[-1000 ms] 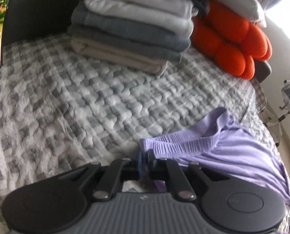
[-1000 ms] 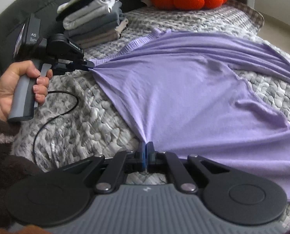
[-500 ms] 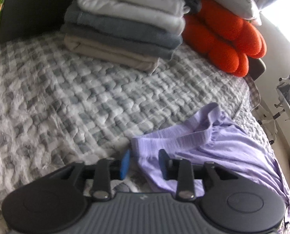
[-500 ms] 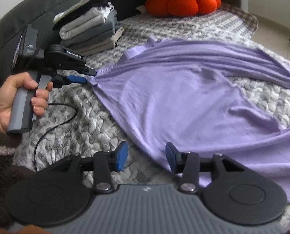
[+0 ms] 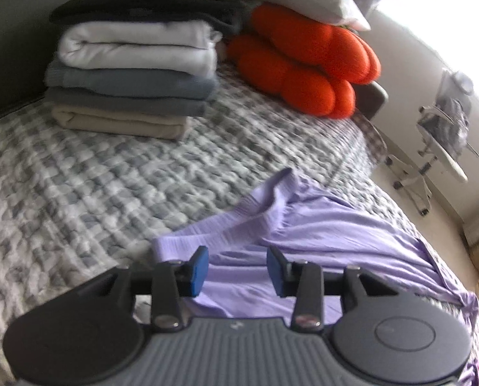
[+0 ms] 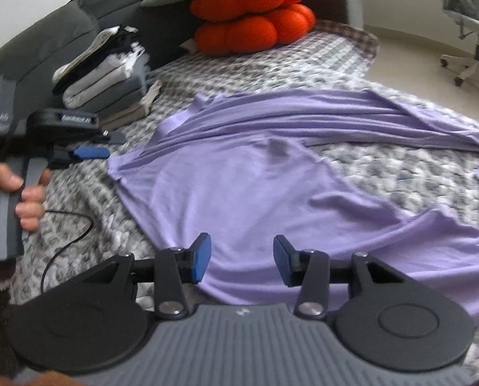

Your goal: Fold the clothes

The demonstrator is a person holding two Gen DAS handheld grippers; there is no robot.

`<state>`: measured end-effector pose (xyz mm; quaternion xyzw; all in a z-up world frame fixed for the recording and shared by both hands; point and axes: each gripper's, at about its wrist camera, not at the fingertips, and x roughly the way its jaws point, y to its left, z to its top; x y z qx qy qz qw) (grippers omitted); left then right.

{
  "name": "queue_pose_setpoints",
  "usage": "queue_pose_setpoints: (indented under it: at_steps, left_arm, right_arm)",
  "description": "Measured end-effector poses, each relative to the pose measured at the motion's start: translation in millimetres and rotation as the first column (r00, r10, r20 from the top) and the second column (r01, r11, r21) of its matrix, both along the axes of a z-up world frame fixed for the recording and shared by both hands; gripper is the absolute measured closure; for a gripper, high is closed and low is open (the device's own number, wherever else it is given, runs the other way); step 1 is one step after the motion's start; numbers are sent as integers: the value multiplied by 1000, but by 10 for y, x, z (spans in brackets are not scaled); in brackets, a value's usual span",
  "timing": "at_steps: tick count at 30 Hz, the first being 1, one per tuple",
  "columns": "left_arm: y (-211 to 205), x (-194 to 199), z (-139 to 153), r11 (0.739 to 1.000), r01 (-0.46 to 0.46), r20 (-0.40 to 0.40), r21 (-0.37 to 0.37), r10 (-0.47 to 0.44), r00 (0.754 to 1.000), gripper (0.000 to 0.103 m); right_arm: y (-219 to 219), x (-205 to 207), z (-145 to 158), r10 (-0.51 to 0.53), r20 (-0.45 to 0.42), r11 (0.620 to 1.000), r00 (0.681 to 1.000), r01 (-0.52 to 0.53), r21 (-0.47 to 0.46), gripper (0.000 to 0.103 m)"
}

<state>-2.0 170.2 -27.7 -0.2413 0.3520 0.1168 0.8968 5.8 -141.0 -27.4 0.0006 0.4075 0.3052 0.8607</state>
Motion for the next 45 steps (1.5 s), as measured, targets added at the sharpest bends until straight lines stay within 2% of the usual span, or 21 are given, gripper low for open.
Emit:
queue_pose_setpoints:
  at_steps: [8,19,23,29,37,45]
  left_arm:
    - [-390,67,86,987,157,5,44,-157,988,61]
    - [-938,97,118,943,322,-15,86,-322,947,60]
    - [-1166,67,147,916,386,-13,111,-387,922,60]
    - [-1603,0,145,854,498,-18,148,-501,865,60]
    - [-2147,-120,83,760,623,-28,183,-630,776,60]
    - [-2617,-261,-39,651,728,-32,214,-741,671,61]
  right_arm:
    - [-464,41,23,-132,13,991,991,133,0,54]
    - [-1107,-37,-47,-280,42,960,959,280,4,54]
    - [-1339,-72,-75,-328,54,944,943,329,2,54]
    - [-1710,-153,-121,-406,92,911,909,410,-32,54]
    - [-2237,-250,-113,-523,121,847,844,530,-36,54]
    - [-2463,-246,-138,-563,230,795,794,596,-114,56]
